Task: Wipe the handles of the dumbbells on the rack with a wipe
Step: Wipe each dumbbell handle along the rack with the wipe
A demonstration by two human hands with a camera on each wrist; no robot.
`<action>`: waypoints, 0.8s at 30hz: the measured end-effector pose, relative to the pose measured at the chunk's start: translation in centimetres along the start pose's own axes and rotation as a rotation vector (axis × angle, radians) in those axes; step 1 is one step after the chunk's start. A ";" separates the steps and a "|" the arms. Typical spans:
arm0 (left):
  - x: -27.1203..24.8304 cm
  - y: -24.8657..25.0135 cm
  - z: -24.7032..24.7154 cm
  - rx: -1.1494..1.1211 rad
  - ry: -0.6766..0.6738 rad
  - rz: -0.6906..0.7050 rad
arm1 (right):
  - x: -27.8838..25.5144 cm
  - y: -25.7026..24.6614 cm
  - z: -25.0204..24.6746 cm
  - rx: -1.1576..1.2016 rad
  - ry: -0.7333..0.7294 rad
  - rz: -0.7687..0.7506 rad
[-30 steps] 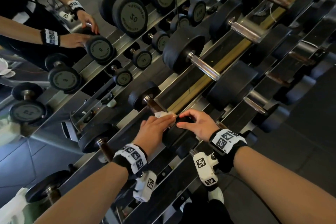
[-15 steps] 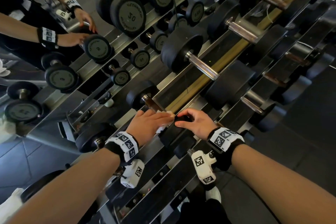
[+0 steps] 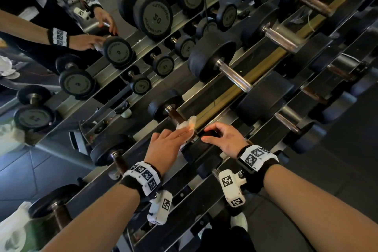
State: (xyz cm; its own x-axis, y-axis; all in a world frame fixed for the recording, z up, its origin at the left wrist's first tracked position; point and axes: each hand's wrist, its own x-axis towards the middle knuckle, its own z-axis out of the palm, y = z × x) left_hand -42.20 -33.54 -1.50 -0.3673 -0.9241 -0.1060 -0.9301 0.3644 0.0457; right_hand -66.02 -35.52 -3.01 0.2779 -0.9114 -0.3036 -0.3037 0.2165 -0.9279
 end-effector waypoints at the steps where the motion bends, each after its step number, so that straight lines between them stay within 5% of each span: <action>1: -0.3 -0.2 -0.2 -0.004 0.019 -0.032 | 0.0 -0.1 0.0 0.001 -0.004 0.003; 6: -2.2 -2.1 -0.4 -0.456 0.162 -0.498 | -0.1 -0.1 -0.2 0.018 -0.030 0.016; 12: -1.4 -0.8 0.5 -1.088 0.323 -0.793 | -0.2 -0.3 -0.2 0.020 -0.032 0.017; 24: 4.9 0.9 0.2 -1.394 0.358 -0.894 | 0.1 0.4 0.1 0.012 0.001 0.005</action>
State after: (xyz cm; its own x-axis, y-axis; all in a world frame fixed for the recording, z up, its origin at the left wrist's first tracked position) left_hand -44.82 -37.72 -2.19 0.4335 -0.8185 -0.3769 -0.0492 -0.4391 0.8971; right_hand -66.01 -35.46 -3.42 0.2757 -0.9104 -0.3085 -0.2943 0.2256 -0.9287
